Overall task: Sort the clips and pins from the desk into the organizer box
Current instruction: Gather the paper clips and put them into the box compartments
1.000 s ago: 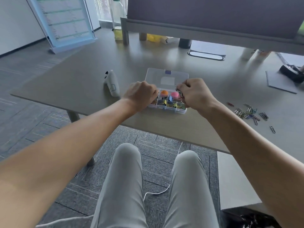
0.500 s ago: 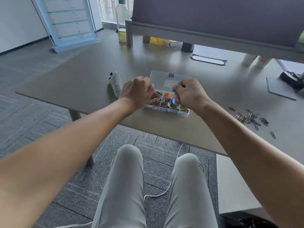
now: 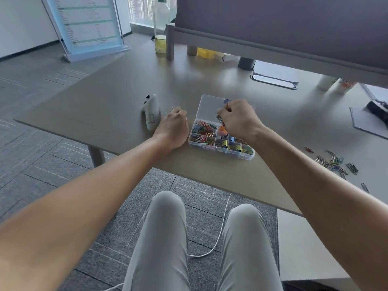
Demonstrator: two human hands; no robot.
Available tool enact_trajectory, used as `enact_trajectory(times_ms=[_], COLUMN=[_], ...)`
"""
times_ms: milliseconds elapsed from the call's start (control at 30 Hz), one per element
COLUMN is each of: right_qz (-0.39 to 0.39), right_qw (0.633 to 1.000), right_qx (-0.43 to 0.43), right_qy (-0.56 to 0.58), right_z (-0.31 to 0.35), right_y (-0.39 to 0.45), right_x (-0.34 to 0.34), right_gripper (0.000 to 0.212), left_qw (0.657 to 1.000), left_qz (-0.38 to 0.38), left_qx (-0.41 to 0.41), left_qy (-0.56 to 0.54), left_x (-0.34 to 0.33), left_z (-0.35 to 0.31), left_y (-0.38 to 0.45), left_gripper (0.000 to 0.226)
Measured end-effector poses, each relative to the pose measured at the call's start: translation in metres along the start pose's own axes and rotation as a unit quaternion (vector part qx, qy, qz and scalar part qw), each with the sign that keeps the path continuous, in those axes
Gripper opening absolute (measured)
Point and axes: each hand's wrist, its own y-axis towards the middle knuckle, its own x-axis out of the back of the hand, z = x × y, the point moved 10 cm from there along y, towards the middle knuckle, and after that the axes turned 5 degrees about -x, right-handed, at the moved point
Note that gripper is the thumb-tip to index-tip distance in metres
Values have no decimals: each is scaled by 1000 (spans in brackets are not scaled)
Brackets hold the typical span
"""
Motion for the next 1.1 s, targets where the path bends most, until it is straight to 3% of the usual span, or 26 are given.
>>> enact_trajectory(times_ms=[467, 767, 1100], right_qz=[4, -13, -37], right_qw=[991, 978, 966], right_qx=[66, 110, 119], right_qy=[-117, -179, -226], right_z=[23, 29, 28], right_y=[20, 17, 0], right_x=[-31, -42, -32], right_gripper=[37, 27, 28], left_qw=[998, 997, 993], left_qz=[0, 14, 81], left_qx=[-18, -21, -3], left_qy=[56, 77, 85], left_x=[-2, -10, -23], left_z=[-4, 1, 9], left_y=[-9, -6, -4], left_gripper=[27, 26, 50])
